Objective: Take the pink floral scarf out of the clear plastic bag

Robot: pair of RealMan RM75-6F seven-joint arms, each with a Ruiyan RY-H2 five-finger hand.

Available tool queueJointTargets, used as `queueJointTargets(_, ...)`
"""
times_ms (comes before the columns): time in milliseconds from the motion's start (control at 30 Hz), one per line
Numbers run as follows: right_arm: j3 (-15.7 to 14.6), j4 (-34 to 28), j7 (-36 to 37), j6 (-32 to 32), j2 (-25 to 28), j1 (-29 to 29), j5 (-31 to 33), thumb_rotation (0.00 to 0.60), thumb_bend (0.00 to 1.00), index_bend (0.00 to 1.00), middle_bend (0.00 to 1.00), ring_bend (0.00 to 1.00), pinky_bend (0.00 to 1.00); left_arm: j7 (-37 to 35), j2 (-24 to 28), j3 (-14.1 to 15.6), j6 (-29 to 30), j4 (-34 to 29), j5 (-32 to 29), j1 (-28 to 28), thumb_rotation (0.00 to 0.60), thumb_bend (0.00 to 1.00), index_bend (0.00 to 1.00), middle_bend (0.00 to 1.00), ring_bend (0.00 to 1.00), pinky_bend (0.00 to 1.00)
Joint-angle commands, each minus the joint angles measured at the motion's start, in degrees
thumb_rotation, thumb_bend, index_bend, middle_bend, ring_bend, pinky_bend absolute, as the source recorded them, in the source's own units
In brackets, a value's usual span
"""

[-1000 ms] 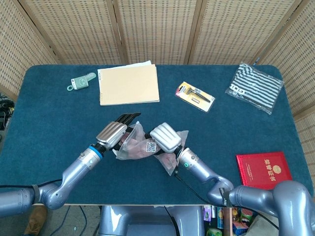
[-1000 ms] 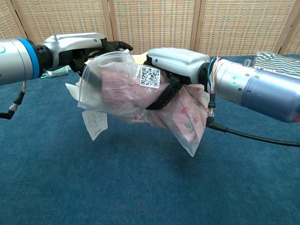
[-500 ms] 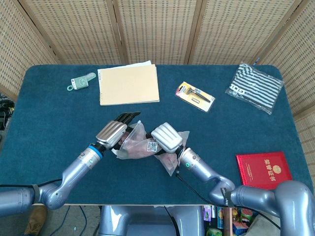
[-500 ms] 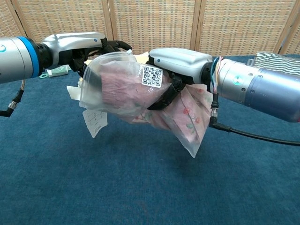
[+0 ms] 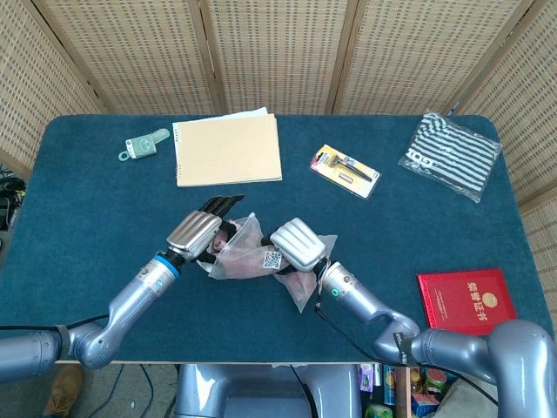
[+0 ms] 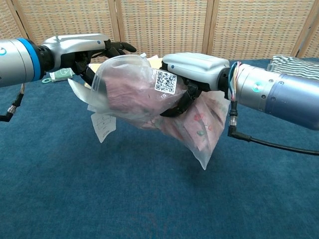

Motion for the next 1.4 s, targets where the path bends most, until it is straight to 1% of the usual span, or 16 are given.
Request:
queueJointTargets(33, -0.2, 0.0, 0.1, 0.0, 0.3, -0.2, -0.1, 0.6, 0.8, 0.7, 0.7, 0.68, 0.84, 0.1, 0.0, 0.1, -0.3, 0.1, -0.4, -0.1, 0.6, 1.0, 0.72, 0.0, 0.0, 0.0)
queueJointTargets(433, -0.7, 0.0, 0.3, 0.1, 0.6, -0.3, -0.7, 0.6, 0.8, 0.7, 0.7, 0.68, 0.84, 0.7, -0.3, -0.4, 0.6, -0.2, -1.3, -0.6, 0.6, 1.0, 0.72, 0.0, 0.0, 0.0)
queueJointTargets(600, -0.4, -0.5, 0.3, 0.3, 1.2, -0.2, -0.7, 0.6, 0.8, 0.7, 0.7, 0.68, 0.84, 0.5, -0.1, -1.2, 0.7, -0.4, -2.1, -1.0, 0.6, 1.0, 0.72, 0.0, 0.0, 0.0)
queueJointTargets(733, -0.2, -0.9, 0.2, 0.3, 1.6, -0.1, -0.6, 0.6, 0.8, 0.7, 0.7, 0.68, 0.84, 0.8, -0.2, -1.2, 0.6, -0.5, -2.5, -1.3, 0.6, 1.0, 0.72, 0.0, 0.0, 0.0)
queueJointTargets(1000, -0.9, 0.1, -0.7, -0.3, 1.9, -0.2, -0.7, 0.6, 0.8, 0.7, 0.69, 0.68, 0.84, 1.4, -2.2, -0.6, 0.7, 0.8, -3.7, -1.6, 0.6, 1.0, 0.72, 0.0, 0.0, 0.0)
queueJointTargets(1100, -1.5, 0.7, 0.4, -0.9, 2.0, -0.4, -0.6, 0.6, 0.8, 0.69, 0.65, 0.67, 0.83, 0.9, -3.6, -0.4, 0.2, 2.3, -4.5, -1.8, 0.6, 1.0, 0.72, 0.0, 0.0, 0.0)
queueJointTargets(1133, -1.7, 0.8, 0.7, -1.2, 2.2, -0.5, -0.5, 0.6, 0.71, 0.62, 0.59, 0.64, 0.77, 0.8, -4.0, -0.3, 0.0, 2.7, -4.7, -1.9, 0.6, 1.0, 0.72, 0.0, 0.0, 0.0)
queueJointTargets(1167, -2.0, 0.9, 1.0, -1.9, 2.5, -0.5, -0.3, 0.6, 0.51, 0.47, 0.46, 0.53, 0.63, 0.6, -4.5, -0.3, -0.3, 3.3, -5.0, -2.0, 0.6, 1.0, 0.72, 0.0, 0.0, 0.0)
queueJointTargets(1200, -2.6, 0.7, 0.5, -4.1, 3.3, -0.6, 1.2, 0.6, 0.35, 0.33, 0.34, 0.41, 0.5, 0.1, -5.3, -0.3, -0.6, 4.0, -5.5, -2.1, 0.6, 1.0, 0.72, 0.0, 0.0, 0.0)
queueJointTargets(1233, -2.8, 0.1, -1.1, -7.2, 4.6, -0.6, 4.1, 0.6, 0.13, 0.15, 0.17, 0.22, 0.27, -0.7, -6.1, -0.7, -1.4, 4.9, -6.6, -2.3, 0.6, 1.0, 0.72, 0.0, 0.0, 0.0)
queueJointTargets(1267, -2.6, -1.1, -3.0, -9.2, 5.8, -0.5, 6.8, 0.6, 0.01, 0.03, 0.05, 0.07, 0.1, -1.2, -6.6, -1.0, -1.9, 5.7, -7.5, -2.6, 0.6, 1.0, 0.72, 0.0, 0.0, 0.0)
queueJointTargets(1300, -2.4, -2.3, -5.0, -10.5, 6.8, -0.4, 9.0, 0.6, 0.0, 0.0, 0.01, 0.01, 0.03, -1.4, -7.1, -1.3, -2.3, 6.3, -8.2, -2.8, 0.6, 1.0, 0.72, 0.0, 0.0, 0.0)
queueJointTargets(1333, -2.3, -3.6, -7.3, -11.7, 8.1, -0.5, 12.0, 0.6, 0.0, 0.0, 0.0, 0.0, 0.0, -2.2, -7.7, -1.8, -2.9, 7.1, -9.4, -3.1, 0.6, 1.0, 0.72, 0.0, 0.0, 0.0)
queueJointTargets(1400, -2.2, -5.1, -10.1, -11.6, 9.7, -1.0, 15.3, 0.6, 0.0, 0.0, 0.0, 0.0, 0.0, -3.0, -8.3, -2.4, -4.0, 8.2, -11.2, -3.5, 0.6, 1.0, 0.72, 0.0, 0.0, 0.0)
